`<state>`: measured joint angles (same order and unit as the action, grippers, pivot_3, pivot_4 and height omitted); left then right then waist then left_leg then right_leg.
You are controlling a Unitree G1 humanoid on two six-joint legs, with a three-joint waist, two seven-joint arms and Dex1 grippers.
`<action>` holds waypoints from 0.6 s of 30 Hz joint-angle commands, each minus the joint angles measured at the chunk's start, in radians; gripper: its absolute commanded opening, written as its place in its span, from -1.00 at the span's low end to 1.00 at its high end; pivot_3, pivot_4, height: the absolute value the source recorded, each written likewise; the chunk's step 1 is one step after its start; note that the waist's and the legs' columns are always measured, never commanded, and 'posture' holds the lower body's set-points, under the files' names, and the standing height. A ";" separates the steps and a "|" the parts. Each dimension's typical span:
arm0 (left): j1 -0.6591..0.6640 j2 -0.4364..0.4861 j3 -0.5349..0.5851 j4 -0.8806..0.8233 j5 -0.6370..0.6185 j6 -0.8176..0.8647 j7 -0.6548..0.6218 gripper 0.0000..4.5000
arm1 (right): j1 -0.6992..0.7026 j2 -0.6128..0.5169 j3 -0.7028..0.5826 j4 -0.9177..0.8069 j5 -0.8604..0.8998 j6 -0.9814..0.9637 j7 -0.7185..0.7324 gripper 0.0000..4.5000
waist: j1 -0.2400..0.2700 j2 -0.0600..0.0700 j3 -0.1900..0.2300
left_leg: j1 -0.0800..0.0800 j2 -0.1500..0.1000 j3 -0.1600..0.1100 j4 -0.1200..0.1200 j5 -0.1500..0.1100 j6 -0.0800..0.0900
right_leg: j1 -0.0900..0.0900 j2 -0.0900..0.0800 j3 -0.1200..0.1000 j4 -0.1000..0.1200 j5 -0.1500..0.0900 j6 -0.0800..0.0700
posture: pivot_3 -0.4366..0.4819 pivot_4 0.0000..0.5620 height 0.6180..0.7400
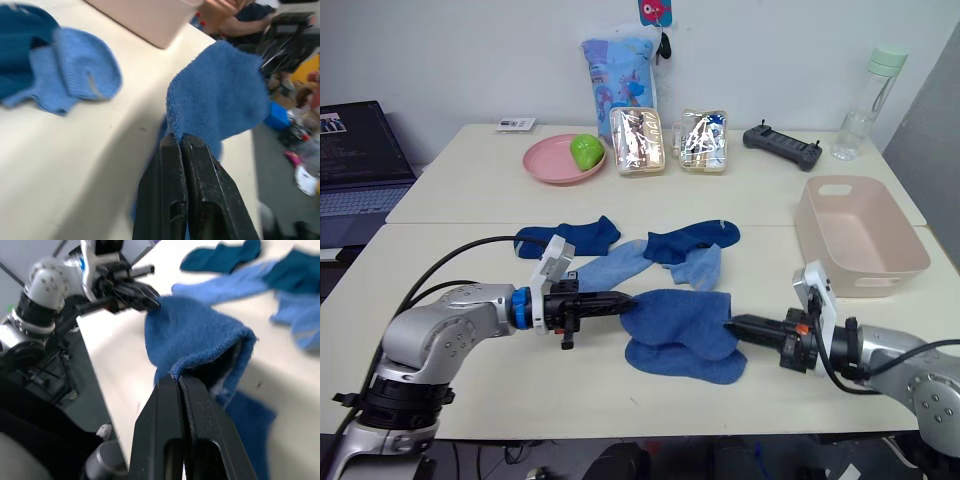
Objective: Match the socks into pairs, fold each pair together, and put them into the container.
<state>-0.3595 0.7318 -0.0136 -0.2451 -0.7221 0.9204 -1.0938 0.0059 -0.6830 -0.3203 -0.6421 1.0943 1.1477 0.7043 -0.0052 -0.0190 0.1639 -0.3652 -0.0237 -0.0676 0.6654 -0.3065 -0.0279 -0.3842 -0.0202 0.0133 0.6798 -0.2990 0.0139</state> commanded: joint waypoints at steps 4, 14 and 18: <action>0.055 0.019 -0.038 -0.046 0.005 -0.005 -0.007 -1.00 | 0.088 -0.011 0.025 -0.052 -0.026 -0.078 -0.032 -0.99 | -0.001 0.000 0.000 | 0.000 0.000 0.000 0.000 0.000 0.000 | 0.000 0.000 0.000 0.000 0.000 0.000 | -0.05 -0.47 1.00; 0.046 -0.008 -0.089 0.032 0.091 -0.091 0.004 -1.00 | 0.104 -0.006 0.134 0.001 -0.135 -0.179 -0.030 -0.99 | 0.001 0.000 0.000 | 0.000 0.000 0.000 0.000 0.000 0.000 | 0.000 0.000 0.000 0.000 0.000 0.000 | -0.05 -0.47 1.00; 0.040 -0.027 -0.103 0.048 0.114 -0.104 0.027 -1.00 | 0.106 0.004 0.168 0.024 -0.180 -0.211 -0.040 -0.99 | 0.001 0.000 0.000 | 0.000 0.000 0.000 0.000 0.000 0.000 | 0.000 0.000 0.000 -0.001 0.000 0.000 | -0.05 -0.47 1.00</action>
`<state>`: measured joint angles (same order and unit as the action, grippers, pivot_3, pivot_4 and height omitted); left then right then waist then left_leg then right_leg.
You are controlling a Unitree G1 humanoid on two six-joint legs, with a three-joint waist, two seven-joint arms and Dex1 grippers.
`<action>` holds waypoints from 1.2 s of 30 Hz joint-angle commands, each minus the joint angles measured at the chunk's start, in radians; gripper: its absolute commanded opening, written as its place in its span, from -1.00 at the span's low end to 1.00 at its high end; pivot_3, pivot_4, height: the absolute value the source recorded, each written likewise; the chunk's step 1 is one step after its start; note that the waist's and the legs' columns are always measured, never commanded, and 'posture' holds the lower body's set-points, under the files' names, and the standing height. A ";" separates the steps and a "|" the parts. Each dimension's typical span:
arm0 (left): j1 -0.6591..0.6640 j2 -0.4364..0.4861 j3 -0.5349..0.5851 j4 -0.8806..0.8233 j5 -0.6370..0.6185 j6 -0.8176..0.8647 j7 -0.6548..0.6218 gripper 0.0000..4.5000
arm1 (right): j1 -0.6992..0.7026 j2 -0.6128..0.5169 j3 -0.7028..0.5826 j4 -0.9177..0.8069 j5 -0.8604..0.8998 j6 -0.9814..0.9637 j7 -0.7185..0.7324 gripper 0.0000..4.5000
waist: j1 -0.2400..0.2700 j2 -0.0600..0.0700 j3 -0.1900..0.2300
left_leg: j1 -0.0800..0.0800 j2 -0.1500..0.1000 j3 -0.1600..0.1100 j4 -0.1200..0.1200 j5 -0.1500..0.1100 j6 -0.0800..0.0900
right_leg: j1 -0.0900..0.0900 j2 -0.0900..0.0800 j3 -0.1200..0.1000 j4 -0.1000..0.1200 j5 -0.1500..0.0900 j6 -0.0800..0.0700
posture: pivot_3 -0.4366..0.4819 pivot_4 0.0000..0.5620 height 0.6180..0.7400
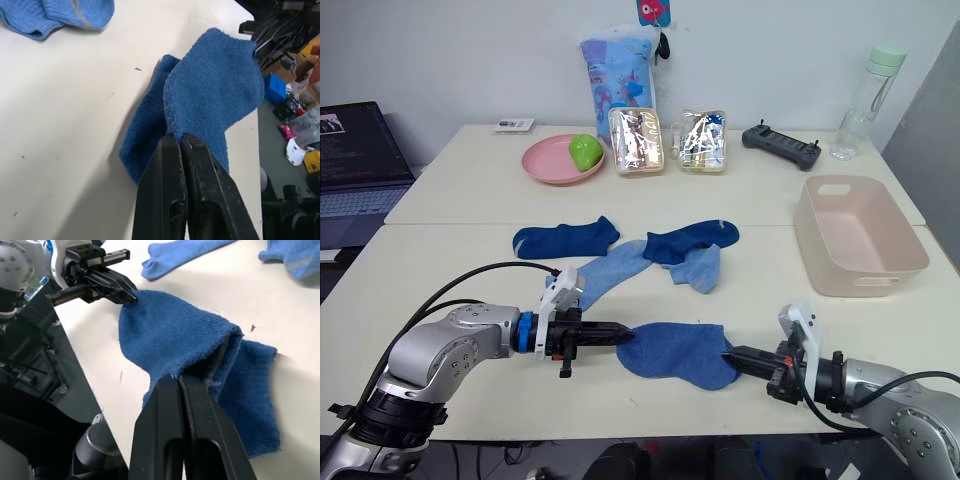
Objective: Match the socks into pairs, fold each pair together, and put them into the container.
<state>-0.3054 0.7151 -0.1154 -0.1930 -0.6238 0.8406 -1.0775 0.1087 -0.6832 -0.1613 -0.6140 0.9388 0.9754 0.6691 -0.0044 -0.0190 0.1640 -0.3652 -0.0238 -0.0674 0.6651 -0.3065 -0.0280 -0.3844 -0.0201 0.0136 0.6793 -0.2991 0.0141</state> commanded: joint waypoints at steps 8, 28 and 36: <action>-0.025 -0.031 -0.027 0.023 0.058 -0.048 0.017 -1.00 | 0.016 -0.009 0.030 0.031 -0.110 -0.098 0.010 -0.99 | 0.001 0.000 0.000 | 0.000 0.000 0.000 0.000 0.000 0.000 | 0.000 0.000 0.000 0.000 0.000 0.000 | -0.05 -0.47 1.00; -0.050 -0.075 0.008 0.090 0.117 -0.166 0.012 -0.18 | 0.002 -0.053 -0.021 0.048 -0.171 -0.123 0.029 -0.08 | 0.001 0.000 0.000 | 0.000 0.000 0.000 0.000 0.000 0.000 | 0.000 0.000 0.000 0.000 0.000 0.000 | -0.05 -0.47 1.00; -0.089 -0.060 0.040 0.006 0.078 -0.214 -0.055 0.48 | -0.155 -0.073 0.016 -0.016 -0.179 -0.163 0.041 0.52 | -0.003 0.000 0.000 | 0.000 0.000 0.000 0.000 0.000 0.000 | 0.000 0.000 0.000 0.000 0.000 0.000 | -0.05 -0.47 1.00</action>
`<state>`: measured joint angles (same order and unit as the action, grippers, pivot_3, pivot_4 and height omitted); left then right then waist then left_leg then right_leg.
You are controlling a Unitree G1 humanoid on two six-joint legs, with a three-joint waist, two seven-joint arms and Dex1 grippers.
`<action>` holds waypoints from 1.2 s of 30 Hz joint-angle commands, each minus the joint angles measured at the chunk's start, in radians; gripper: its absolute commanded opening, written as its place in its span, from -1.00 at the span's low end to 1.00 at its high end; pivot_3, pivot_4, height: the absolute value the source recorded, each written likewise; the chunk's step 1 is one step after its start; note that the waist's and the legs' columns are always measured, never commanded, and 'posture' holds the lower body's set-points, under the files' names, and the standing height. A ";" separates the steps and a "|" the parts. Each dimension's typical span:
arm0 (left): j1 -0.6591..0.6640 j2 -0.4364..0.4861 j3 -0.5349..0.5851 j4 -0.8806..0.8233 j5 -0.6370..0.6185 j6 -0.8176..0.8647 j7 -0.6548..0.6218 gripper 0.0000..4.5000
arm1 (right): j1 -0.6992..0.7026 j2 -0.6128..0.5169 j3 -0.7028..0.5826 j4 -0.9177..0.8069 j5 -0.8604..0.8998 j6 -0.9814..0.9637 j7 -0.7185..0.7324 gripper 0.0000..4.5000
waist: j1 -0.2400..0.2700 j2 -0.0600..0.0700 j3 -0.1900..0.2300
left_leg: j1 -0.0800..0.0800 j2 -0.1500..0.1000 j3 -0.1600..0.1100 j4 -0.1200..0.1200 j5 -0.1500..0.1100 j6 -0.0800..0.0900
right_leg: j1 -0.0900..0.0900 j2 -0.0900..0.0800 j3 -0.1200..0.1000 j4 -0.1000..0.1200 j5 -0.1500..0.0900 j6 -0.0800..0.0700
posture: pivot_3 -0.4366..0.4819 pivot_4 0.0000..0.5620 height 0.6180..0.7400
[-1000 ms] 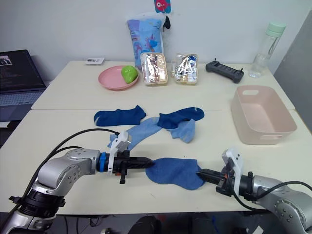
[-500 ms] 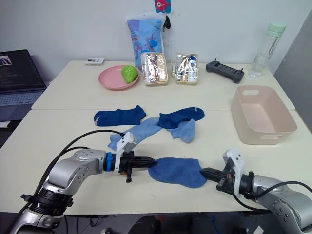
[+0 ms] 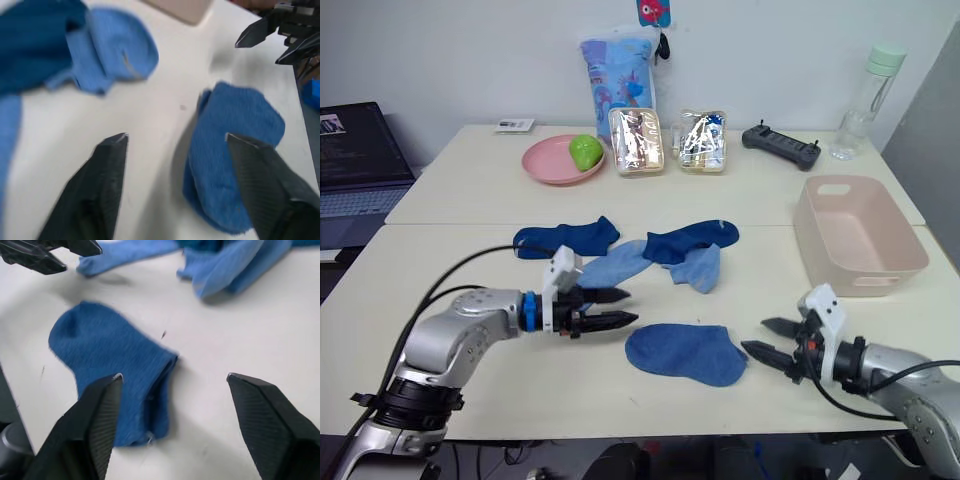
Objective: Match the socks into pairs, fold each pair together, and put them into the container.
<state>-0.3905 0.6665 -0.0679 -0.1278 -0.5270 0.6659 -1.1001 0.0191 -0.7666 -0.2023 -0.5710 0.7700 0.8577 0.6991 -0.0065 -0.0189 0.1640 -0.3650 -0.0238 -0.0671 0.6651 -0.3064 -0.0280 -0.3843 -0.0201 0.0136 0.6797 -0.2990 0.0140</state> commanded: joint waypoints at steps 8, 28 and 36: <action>0.085 -0.112 -0.160 -0.037 0.143 -0.385 -0.087 -0.33 | -0.121 0.060 0.413 0.079 -0.419 -0.430 0.065 -0.35 | 0.004 0.000 0.000 | -0.001 0.000 0.000 0.000 0.000 0.000 | 0.000 0.000 0.000 -0.002 0.000 0.000 | -0.05 -0.47 1.00; 0.191 -0.062 -0.127 0.049 0.147 -0.452 -0.119 -0.99 | 0.072 0.018 0.228 0.093 -0.305 -0.417 0.145 -1.00 | 0.004 0.000 0.000 | 0.003 0.000 -0.002 0.002 0.000 0.000 | 0.004 0.000 -0.002 0.000 0.000 0.000 | -0.05 -0.47 1.00; 0.205 -0.052 -0.086 -0.080 0.084 -0.364 -0.084 -1.00 | 0.110 -0.016 0.105 -0.009 -0.201 -0.176 0.053 -0.29 | 0.005 0.000 0.000 | 0.002 0.000 -0.002 0.001 0.000 0.000 | 0.004 0.000 -0.002 -0.001 0.000 0.000 | -0.05 -0.47 1.00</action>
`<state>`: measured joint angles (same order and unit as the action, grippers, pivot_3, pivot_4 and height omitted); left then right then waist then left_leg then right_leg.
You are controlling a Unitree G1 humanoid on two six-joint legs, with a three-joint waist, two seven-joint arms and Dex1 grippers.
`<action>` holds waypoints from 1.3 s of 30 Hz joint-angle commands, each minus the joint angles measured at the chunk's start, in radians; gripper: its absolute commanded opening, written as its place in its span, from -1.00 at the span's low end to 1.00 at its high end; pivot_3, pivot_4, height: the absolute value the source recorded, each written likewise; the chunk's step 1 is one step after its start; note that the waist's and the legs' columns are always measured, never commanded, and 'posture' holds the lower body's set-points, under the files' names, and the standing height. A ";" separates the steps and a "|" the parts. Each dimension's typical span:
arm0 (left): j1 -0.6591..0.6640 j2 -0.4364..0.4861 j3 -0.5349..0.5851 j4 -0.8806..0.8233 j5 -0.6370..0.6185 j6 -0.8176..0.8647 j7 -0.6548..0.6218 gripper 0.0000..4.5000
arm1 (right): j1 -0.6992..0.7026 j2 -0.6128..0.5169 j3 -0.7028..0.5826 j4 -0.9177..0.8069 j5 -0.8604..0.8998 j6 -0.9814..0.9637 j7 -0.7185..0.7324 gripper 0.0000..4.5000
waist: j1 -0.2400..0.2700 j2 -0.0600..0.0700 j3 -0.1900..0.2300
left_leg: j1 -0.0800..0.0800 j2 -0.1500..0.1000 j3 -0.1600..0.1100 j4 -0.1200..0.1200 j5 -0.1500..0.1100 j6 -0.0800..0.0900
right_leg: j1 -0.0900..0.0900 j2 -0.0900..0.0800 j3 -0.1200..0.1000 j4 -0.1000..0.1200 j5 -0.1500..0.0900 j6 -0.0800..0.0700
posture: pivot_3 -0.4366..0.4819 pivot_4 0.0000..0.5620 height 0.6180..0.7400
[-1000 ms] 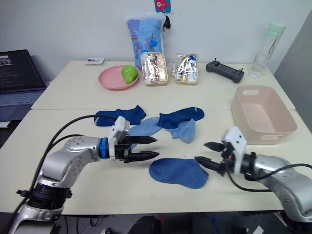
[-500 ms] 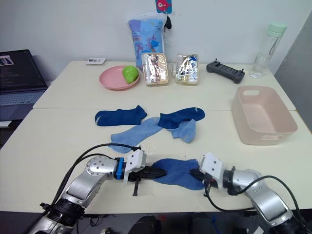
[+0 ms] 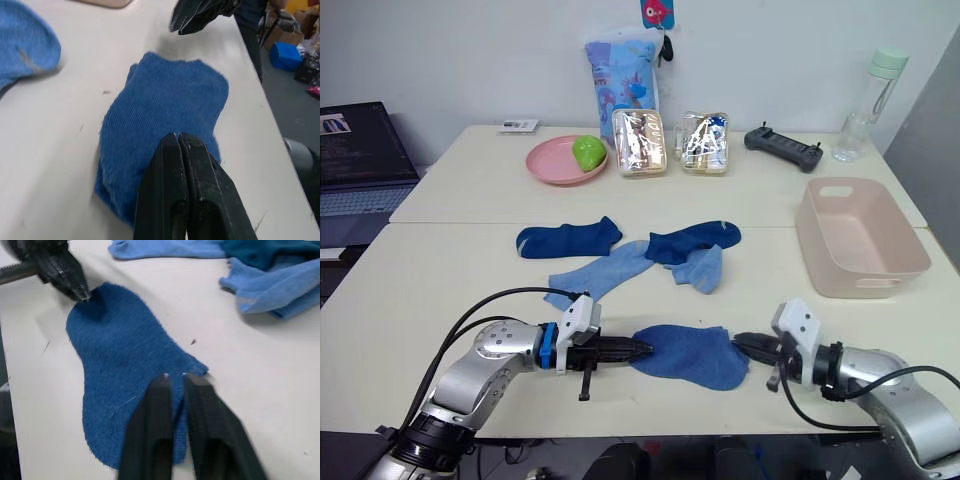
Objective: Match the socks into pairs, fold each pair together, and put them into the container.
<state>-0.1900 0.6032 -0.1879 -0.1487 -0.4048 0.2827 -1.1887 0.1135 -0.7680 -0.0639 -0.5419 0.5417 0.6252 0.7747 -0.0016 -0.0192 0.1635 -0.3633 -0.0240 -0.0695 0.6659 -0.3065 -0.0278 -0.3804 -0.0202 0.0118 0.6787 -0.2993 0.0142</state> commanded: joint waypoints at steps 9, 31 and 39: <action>-0.004 0.002 0.025 -0.066 -0.028 0.018 0.003 -1.00 | -0.002 0.048 0.059 -0.039 0.035 0.191 -0.076 0.87 | -0.001 0.000 0.000 | 0.000 0.000 0.000 0.000 0.000 0.000 | 0.000 0.000 0.000 0.000 0.000 0.000 | -0.05 -0.47 1.00; -0.160 -0.164 -0.177 0.105 0.132 -0.087 0.003 -1.00 | -0.151 -0.011 0.026 0.135 0.105 0.219 0.083 -0.99 | -0.001 0.000 0.000 | 0.000 -0.001 0.000 0.001 0.000 0.000 | 0.001 0.000 0.000 0.000 0.000 0.000 | -0.05 -0.47 1.00; -0.240 -0.243 -0.213 0.278 0.236 -0.172 0.046 -1.00 | -0.142 -0.033 0.026 0.125 0.103 0.216 0.116 -0.99 | 0.000 -0.001 0.000 | -0.001 -0.001 0.000 0.001 0.000 0.000 | 0.000 0.001 0.000 0.000 0.000 0.000 | -0.05 -0.47 1.00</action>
<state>-0.4174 0.3623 -0.3990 0.1250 -0.1859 0.1295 -1.1503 -0.0241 -0.7868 -0.0169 -0.3882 0.6270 0.8426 0.8751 -0.0016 -0.0197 0.1638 -0.3639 -0.0246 -0.0695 0.6668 -0.3064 -0.0277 -0.3801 -0.0196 0.0114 0.6786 -0.2993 0.0143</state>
